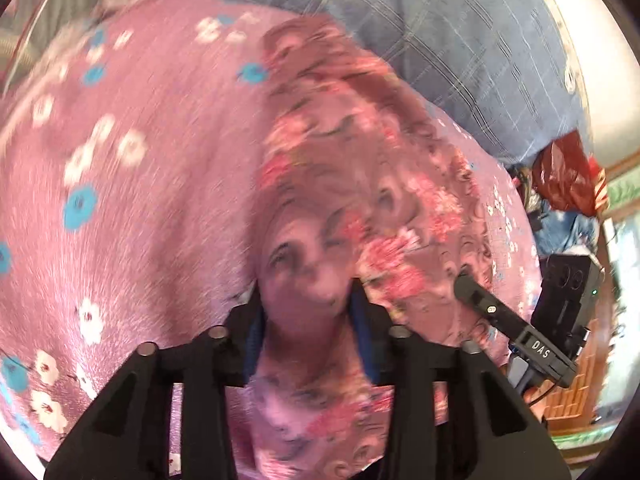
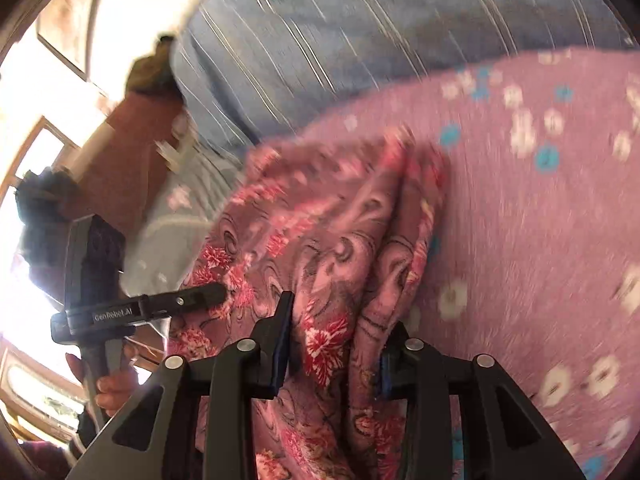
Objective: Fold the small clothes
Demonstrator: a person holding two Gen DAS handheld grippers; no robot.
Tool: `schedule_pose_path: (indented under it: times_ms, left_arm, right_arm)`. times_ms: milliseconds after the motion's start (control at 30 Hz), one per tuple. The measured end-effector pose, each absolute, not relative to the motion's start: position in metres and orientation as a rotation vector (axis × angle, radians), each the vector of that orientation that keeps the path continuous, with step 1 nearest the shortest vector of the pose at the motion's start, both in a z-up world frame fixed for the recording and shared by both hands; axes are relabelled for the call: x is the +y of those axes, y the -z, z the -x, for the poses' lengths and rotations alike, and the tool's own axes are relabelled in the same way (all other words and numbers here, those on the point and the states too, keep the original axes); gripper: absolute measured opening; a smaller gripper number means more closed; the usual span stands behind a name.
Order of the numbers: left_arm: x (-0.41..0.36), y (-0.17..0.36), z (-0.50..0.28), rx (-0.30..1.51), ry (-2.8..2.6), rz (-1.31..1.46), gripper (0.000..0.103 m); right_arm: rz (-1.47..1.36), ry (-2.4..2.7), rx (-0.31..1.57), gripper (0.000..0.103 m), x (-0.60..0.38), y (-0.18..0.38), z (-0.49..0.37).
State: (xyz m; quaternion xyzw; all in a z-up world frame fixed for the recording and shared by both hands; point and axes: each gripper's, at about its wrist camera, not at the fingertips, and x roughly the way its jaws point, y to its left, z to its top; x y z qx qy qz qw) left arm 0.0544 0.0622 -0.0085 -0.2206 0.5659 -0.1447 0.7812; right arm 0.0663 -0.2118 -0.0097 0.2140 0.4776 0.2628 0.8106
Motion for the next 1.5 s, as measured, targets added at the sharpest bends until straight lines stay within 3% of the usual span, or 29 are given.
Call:
schedule_pose_path:
  times_ms: [167,267,367,500,700,867,967,1033,1100,1133,1200,1267,1333,1500]
  left_arm:
    - [0.072,-0.023,-0.053,1.137,0.336,0.410,0.046]
    - [0.061,-0.044,-0.073,1.081,0.331,0.340,0.054]
    - [0.046,-0.043,-0.106,1.091,0.322,0.294,0.055]
    - [0.027,-0.035,-0.148,1.097,0.270,0.195,0.055]
    - [0.017,0.010,-0.199,1.203,0.190,0.148,0.057]
    - [0.021,-0.011,-0.189,1.171,0.202,0.117,0.059]
    - [0.032,-0.031,-0.154,1.120,0.221,0.093,0.059]
    - [0.037,-0.037,-0.122,1.100,0.231,0.055,0.066]
    - [0.041,-0.030,-0.091,1.091,0.238,0.039,0.076]
    - [0.041,-0.022,-0.080,1.098,0.225,0.036,0.081]
    - [0.040,0.001,-0.067,1.117,0.202,0.041,0.086]
    - [0.042,0.010,-0.061,1.093,0.150,0.077,0.095]
    - [0.043,0.011,-0.064,1.096,0.111,0.083,0.103]
    - [0.048,0.013,-0.068,1.132,0.116,0.150,0.103]
  right_arm:
    - [-0.564,-0.542,1.045,0.048,-0.242,0.001,-0.066]
    - [-0.607,-0.510,0.945,0.048,-0.258,-0.019,-0.070]
    - [-0.559,-0.490,0.900,0.048,-0.249,-0.030,-0.087]
    - [-0.439,-0.552,0.836,0.030,-0.216,-0.043,-0.098]
    - [-0.198,-0.381,0.928,0.026,-0.193,-0.006,-0.141]
    - [-0.318,-0.426,0.964,0.024,-0.217,0.002,-0.146]
    - [-0.323,-0.462,0.925,0.031,-0.227,-0.021,-0.125]
    - [-0.300,-0.527,0.903,0.034,-0.225,-0.033,-0.107]
    - [-0.245,-0.568,0.892,0.047,-0.222,-0.034,-0.086]
    - [-0.180,-0.548,0.904,0.059,-0.218,-0.026,-0.074]
    - [-0.069,-0.465,0.970,0.069,-0.208,-0.001,-0.064]
    - [-0.144,-0.429,0.907,0.079,-0.215,0.012,-0.052]
    - [-0.195,-0.414,0.889,0.081,-0.218,0.015,-0.050]
    - [-0.206,-0.361,0.862,0.086,-0.215,0.015,-0.043]
